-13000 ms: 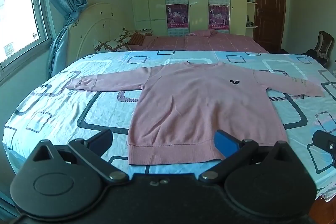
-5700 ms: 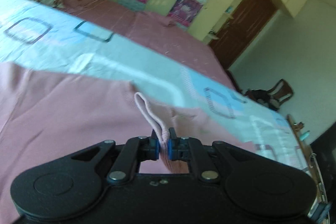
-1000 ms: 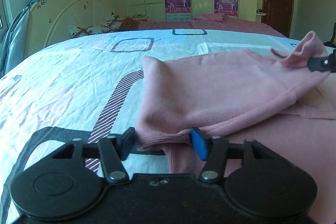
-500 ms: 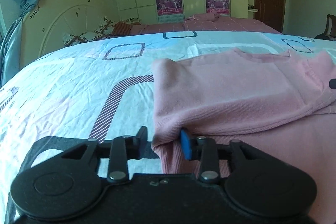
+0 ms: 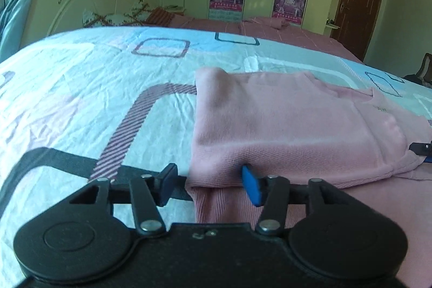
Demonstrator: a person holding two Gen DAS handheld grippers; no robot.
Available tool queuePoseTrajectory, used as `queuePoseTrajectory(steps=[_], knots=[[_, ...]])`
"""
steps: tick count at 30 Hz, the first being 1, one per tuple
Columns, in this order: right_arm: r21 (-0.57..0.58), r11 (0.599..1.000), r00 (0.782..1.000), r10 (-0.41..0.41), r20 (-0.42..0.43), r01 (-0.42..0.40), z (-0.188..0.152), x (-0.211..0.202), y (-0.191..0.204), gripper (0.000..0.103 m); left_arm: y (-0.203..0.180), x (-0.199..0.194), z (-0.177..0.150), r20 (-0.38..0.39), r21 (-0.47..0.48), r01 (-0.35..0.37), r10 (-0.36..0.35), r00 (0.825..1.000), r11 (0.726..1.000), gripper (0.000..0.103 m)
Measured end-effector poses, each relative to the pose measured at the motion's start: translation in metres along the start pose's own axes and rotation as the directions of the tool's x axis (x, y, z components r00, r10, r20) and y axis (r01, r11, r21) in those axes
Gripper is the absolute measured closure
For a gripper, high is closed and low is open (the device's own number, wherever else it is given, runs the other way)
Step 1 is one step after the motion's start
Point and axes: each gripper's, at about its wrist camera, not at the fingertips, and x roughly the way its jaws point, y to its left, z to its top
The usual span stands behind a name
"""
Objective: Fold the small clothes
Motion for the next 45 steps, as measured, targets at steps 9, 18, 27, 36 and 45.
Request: queuePoseTrajectory(steps=[9, 18, 27, 36, 45], knots=[[-0.205, 0.975, 0.995, -0.081, 0.05, 0.089, -0.001, -0.01, 0.008, 0.097, -0.005, 0.002, -0.003, -0.005, 0.02, -0.031, 0.031, 1.0, 0.999, 0.041], [-0.212, 0.97, 0.986, -0.094, 0.137, 0.122, 0.003, -0.028, 0.006, 0.091, 0.001, -0.003, 0.025, 0.021, -0.026, 0.021, -0.021, 1.0, 0.999, 0.04], [-0.301, 0.951, 0.996, -0.049, 0.076, 0.069, 0.019, 0.01, 0.037, 0.084, -0.036, 0.053, 0.058, 0.004, 0.048, 0.056, -0.056, 0.998, 0.997, 0.041], [-0.407, 0.902, 0.989, -0.138, 0.048, 0.146, 0.011, 0.04, 0.028, 0.051, -0.028, 0.067, 0.053, -0.036, 0.048, -0.002, 0.004, 0.999, 0.999, 0.041], [-0.452, 0.89, 0.997, -0.04, 0.072, 0.068, -0.002, -0.002, 0.036, 0.051, -0.054, 0.019, 0.026, -0.018, 0.08, 0.072, -0.07, 0.997, 0.994, 0.038]])
